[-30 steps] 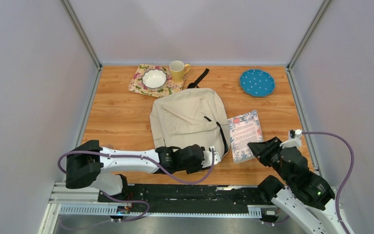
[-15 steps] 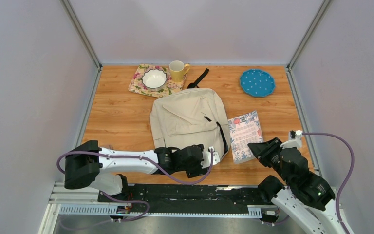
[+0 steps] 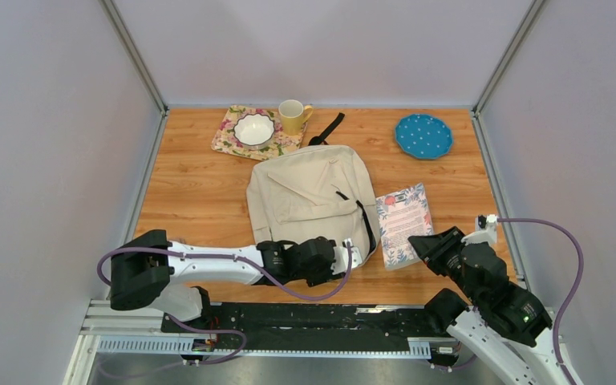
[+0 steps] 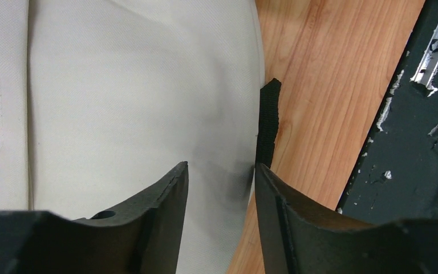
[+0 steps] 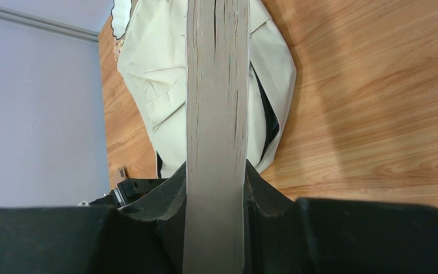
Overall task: Pack the student bag
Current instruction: Place the book in the student bag.
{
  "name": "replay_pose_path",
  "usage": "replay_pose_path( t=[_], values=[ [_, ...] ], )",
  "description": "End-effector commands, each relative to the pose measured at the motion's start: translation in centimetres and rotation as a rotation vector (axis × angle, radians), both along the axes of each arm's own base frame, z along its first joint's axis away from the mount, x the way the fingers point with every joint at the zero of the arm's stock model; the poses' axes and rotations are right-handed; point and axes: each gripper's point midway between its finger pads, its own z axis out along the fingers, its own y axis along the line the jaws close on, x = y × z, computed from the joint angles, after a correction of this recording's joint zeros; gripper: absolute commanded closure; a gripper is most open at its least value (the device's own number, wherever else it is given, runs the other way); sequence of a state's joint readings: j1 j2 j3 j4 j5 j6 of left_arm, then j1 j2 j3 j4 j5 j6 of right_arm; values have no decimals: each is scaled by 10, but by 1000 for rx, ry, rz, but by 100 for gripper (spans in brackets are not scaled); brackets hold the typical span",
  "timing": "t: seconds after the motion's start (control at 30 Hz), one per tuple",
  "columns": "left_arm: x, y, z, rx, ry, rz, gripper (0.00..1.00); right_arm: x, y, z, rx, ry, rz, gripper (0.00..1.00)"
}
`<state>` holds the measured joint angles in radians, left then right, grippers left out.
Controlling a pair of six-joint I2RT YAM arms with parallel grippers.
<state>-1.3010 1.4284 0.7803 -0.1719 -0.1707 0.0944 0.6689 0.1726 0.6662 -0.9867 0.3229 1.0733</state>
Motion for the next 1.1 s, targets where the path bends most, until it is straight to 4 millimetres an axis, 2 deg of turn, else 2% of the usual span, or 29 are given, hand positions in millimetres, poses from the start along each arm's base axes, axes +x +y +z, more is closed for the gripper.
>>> replay_pose_path(
  t=[0.0,0.23,0.27,0.33,0.47,0.67,0.73,0.93,0.97,1.07],
  values=[
    [7,-13,14,-71,-10,17,50,9,4,32,97,-103,-22,99],
    [9,-12,11,-45,-6,9,74,9,3,31,94,-100,-26,99],
    [8,-13,12,-50,-6,8,86,9,3,30,93,-99,-27,99],
    [9,-13,15,-55,-6,12,100,9,3,29,92,-96,-29,99],
    [14,-15,27,-89,-14,22,100,9,3,28,91,-92,-28,99],
    [31,-22,64,-204,43,84,100,9,1,31,57,-97,-21,99],
    [46,-15,76,-237,60,132,100,7,-3,34,25,-94,-19,99],
    [81,-6,131,-389,53,254,100,-2,-12,40,-20,-66,-16,100],
    [86,-8,146,-419,44,268,100,-5,-13,40,-22,-54,-18,100],
    [94,-8,170,-466,12,299,100,-15,-11,40,10,-19,6,100]
  ],
)
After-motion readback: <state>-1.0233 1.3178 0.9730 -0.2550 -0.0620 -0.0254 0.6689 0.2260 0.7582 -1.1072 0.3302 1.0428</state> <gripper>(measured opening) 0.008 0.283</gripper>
